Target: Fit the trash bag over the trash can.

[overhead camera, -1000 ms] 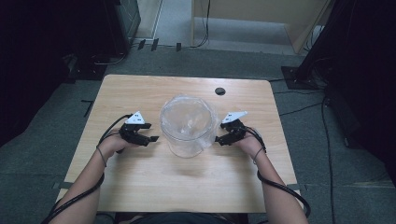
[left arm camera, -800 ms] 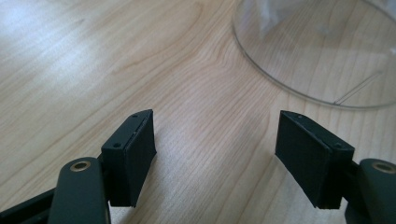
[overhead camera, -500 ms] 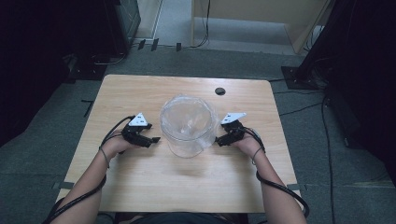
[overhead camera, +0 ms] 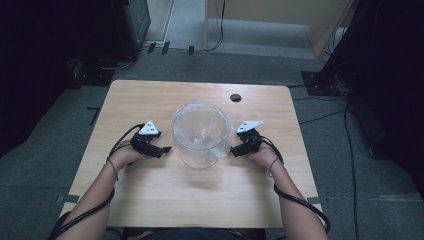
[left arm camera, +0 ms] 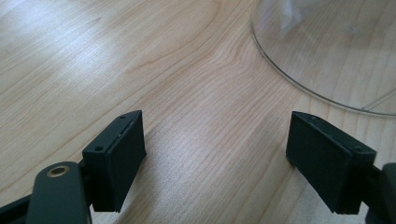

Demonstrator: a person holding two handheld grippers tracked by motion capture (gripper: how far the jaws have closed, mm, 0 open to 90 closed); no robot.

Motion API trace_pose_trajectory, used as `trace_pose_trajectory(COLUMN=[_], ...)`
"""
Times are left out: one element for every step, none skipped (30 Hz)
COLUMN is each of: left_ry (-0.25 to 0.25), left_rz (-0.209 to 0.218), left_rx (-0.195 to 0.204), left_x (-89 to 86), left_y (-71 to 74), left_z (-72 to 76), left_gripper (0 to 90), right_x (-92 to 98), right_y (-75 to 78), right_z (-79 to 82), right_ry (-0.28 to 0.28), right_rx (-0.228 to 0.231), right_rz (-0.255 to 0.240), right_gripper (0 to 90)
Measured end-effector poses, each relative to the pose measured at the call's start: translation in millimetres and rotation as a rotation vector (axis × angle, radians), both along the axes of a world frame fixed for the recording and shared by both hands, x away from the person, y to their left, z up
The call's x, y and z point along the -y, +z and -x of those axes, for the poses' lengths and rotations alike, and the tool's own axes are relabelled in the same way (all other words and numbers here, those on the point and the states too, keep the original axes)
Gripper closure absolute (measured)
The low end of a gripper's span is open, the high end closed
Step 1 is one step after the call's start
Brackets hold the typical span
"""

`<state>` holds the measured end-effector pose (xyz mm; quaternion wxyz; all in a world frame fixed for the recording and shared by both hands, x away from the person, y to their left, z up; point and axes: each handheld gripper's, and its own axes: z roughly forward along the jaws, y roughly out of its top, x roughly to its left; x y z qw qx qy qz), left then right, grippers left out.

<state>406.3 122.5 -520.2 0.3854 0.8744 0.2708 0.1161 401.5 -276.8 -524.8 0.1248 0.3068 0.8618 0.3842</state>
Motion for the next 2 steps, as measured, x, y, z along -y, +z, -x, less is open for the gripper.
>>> trace_pose_trajectory(left_ry=[0.000, 0.002], left_rz=[-0.003, -0.003], left_rx=[0.000, 0.001], left_x=[-0.2, -0.3], left_y=[0.1, 0.2], left_z=[-0.1, -0.2], left_gripper=[19.2, 19.2], right_x=[0.0, 0.0], right_y=[0.0, 0.0], right_z=[0.0, 0.0], right_ry=[0.000, 0.000], right_rx=[0.000, 0.000], right_rz=[0.000, 0.000], right_gripper=[14.1, 14.1])
